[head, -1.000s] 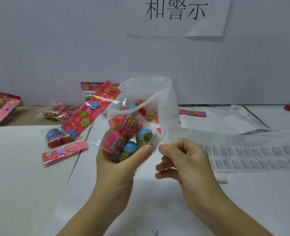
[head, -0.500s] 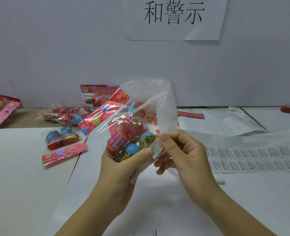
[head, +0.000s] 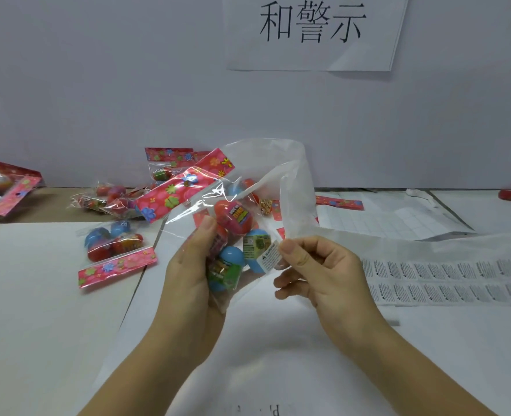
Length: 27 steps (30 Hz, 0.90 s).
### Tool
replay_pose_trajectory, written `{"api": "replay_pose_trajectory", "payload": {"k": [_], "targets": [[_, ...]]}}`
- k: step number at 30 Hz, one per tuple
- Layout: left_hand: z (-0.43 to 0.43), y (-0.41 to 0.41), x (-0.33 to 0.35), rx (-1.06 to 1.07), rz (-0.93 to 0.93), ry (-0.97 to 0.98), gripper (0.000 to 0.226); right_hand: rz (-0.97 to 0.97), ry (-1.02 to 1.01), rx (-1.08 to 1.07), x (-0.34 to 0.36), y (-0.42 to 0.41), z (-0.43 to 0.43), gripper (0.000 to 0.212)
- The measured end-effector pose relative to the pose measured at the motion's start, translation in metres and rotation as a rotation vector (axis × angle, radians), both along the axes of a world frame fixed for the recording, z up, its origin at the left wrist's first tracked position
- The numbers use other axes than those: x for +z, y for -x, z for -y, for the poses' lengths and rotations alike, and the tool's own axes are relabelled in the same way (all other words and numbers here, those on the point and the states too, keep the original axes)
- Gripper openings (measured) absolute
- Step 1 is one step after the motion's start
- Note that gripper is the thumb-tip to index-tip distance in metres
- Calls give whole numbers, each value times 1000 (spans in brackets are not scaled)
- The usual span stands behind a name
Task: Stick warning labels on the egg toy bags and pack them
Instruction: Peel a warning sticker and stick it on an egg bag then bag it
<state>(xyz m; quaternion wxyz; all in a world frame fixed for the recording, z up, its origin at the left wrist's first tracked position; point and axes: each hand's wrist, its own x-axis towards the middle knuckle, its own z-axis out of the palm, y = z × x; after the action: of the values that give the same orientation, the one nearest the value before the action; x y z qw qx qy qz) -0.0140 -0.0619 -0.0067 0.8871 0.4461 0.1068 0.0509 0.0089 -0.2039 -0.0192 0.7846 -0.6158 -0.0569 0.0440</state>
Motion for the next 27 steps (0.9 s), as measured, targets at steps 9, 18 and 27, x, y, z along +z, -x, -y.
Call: {"api": "replay_pose_trajectory", "payload": {"k": [9, 18, 27], "targets": [[-8, -4, 4, -26, -58, 38, 53, 53, 11, -18, 2, -2, 4, 16], [-8, -14, -4, -240, -47, -301, 33, 29, 132, 89, 6, -7, 11, 34], [-17, -3, -2, -266, 14, -271, 68, 165, 284, -87, 12, -17, 25, 34]]}}
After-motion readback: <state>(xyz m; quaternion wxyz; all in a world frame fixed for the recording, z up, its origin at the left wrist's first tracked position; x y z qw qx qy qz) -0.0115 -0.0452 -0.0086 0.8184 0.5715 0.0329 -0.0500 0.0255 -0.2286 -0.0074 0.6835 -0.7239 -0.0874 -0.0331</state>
